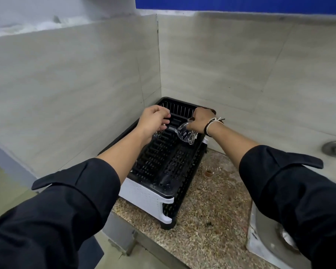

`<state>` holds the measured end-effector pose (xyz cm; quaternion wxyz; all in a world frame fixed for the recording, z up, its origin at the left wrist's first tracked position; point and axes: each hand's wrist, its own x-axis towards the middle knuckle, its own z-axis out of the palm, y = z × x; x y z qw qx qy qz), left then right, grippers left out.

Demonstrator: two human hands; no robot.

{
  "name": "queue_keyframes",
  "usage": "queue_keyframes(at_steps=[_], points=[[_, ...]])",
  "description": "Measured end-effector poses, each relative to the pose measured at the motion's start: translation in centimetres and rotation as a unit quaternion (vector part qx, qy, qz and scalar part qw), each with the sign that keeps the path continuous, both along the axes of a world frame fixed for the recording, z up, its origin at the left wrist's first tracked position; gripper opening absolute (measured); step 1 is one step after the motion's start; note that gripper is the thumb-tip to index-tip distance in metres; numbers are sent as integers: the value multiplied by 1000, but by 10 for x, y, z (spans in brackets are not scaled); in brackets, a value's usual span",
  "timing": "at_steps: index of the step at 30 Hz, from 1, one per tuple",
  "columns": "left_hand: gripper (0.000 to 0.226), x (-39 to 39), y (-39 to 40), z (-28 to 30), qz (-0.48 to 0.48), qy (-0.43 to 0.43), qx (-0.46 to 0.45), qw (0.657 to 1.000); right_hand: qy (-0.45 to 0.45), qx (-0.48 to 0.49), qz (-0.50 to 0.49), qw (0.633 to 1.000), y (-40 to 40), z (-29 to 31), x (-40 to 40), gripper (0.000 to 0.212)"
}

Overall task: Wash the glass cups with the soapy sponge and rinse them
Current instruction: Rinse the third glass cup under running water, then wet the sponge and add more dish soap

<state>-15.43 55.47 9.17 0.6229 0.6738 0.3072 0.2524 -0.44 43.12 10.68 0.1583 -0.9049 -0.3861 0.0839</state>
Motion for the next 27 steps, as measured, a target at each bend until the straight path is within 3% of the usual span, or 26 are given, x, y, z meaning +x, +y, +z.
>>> queue_keyframes(at_steps=[7, 17, 20, 23, 27], points=[[11, 17, 17, -19, -6, 11, -20, 1000, -60, -72, 34, 995, 21, -26, 12, 26], [14, 27, 33, -30, -69, -6, -45, 997, -116, -134, 36, 984, 26, -42, 6, 46], [13, 33, 36, -24, -101, -8, -37, 994, -119, -61, -8, 991, 14, -19, 1, 53], [11, 48, 30, -17, -143, -15, -31, 989, -73, 65, -80, 992, -14, 6, -4, 44], [10, 72, -8, -2, -217, -37, -45, 974, 37, 257, -202, 944, -77, 24, -17, 40]])
